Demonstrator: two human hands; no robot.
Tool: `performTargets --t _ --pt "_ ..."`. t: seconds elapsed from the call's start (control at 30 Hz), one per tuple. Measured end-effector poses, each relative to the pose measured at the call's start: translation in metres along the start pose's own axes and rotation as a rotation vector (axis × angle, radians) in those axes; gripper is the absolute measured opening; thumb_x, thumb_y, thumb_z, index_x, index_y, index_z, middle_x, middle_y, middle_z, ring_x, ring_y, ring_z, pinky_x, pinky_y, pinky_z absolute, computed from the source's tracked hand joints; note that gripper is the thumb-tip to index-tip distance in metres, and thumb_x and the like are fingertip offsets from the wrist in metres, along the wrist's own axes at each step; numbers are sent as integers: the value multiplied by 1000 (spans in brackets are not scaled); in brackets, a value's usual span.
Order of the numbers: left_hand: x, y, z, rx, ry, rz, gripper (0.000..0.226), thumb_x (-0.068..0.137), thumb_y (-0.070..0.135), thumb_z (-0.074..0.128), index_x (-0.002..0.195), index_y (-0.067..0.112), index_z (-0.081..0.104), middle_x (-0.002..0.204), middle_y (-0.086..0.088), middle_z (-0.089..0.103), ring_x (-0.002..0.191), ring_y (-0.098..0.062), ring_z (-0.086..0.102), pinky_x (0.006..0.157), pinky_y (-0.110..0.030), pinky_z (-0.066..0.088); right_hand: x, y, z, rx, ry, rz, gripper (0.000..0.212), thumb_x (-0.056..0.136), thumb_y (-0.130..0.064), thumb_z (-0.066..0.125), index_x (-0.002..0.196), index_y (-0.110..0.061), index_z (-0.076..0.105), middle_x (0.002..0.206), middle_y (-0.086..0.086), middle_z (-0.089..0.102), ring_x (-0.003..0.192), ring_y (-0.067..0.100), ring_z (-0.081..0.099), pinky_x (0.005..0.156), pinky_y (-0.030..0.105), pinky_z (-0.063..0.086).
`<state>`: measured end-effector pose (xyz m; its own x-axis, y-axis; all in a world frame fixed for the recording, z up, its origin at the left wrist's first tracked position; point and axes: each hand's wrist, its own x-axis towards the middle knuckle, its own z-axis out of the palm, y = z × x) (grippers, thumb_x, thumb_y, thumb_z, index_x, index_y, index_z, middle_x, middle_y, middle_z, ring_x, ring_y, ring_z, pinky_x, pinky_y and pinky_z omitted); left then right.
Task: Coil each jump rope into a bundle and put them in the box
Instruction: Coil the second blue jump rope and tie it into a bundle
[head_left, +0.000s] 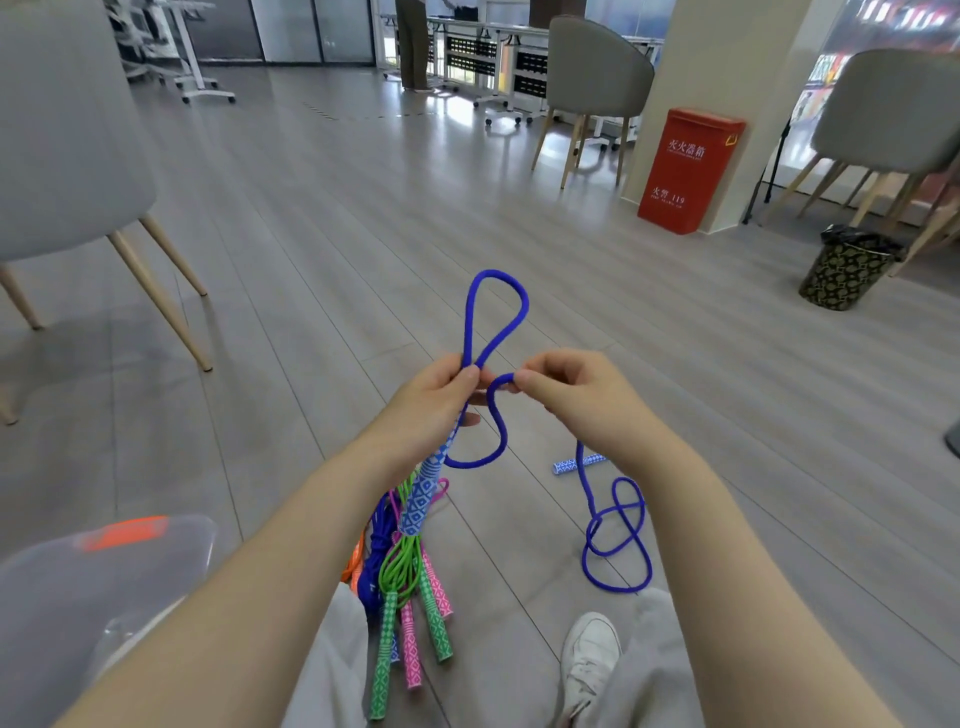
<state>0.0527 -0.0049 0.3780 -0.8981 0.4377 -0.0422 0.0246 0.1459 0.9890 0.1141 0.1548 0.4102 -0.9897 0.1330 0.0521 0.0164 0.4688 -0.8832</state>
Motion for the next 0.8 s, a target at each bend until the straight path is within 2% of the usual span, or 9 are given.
performTargets --t 0.1,0.2,0.3,0.4,0.47,0.57,0.67,0.73,0.8 --pt "-4 2 4 -82 -125 -64 28 103 17 36 110 12 63 96 -4 74 94 -12 69 84 -29 55 1 3 11 -55 10 4 19 94 -23 59 88 -9 70 69 -11 68 61 -3 59 61 10 42" --pt "-7 0 5 -23 -179 -77 29 104 20 34 105 16 64 87 -5 72 92 -14 68 86 -29 52 4 10 16 -215 40 -4 24 95 -33 56 88 -14 69 72 -6 67 64 6 54 62 22 44" --pt "-7 -1 6 -113 -216 -92 29 104 19 34 100 11 61 78 -5 61 90 -23 68 96 -38 50 4 15 16 -264 53 -6 25 94 -37 56 84 -17 66 66 -7 57 61 8 48 60 24 41" --pt "-7 -3 6 0 -245 -79 28 104 24 34 107 9 58 73 0 49 81 -16 63 87 -32 50 5 19 15 -353 38 -24 32 93 -42 55 80 -14 63 61 -6 49 57 11 43 58 28 38" --pt "-8 -5 5 70 -271 -76 28 104 28 35 102 11 57 71 1 44 76 -14 57 79 -29 47 6 22 14 -416 10 -5 35 93 -47 53 77 -16 62 60 -6 48 57 12 42 56 29 37" --pt "-8 -6 3 48 -317 -78 25 104 27 36 92 13 53 66 4 40 66 -12 49 83 -36 48 6 23 10 -418 -17 13 43 91 -53 53 74 -14 59 59 -6 45 55 12 40 57 31 37" --pt "-7 -4 1 50 -296 -54 24 103 26 37 89 13 51 66 5 39 60 -11 42 84 -35 52 3 17 -3 -307 -8 66 53 90 -56 53 72 -7 58 51 -9 37 47 8 32 52 26 31" --pt "-5 -3 0 61 -243 -37 23 103 25 38 88 13 51 65 6 40 58 -10 42 83 -36 52 0 15 -15 -275 -12 105 51 90 -59 51 68 -13 60 47 -10 35 44 7 31 51 23 30" --pt "-3 -3 -5 50 -174 -35 23 103 24 39 87 13 51 65 5 41 57 -9 43 83 -37 52 -2 19 -28 -285 -4 129 52 87 -63 51 66 -17 60 52 -8 38 50 10 36 56 27 34"
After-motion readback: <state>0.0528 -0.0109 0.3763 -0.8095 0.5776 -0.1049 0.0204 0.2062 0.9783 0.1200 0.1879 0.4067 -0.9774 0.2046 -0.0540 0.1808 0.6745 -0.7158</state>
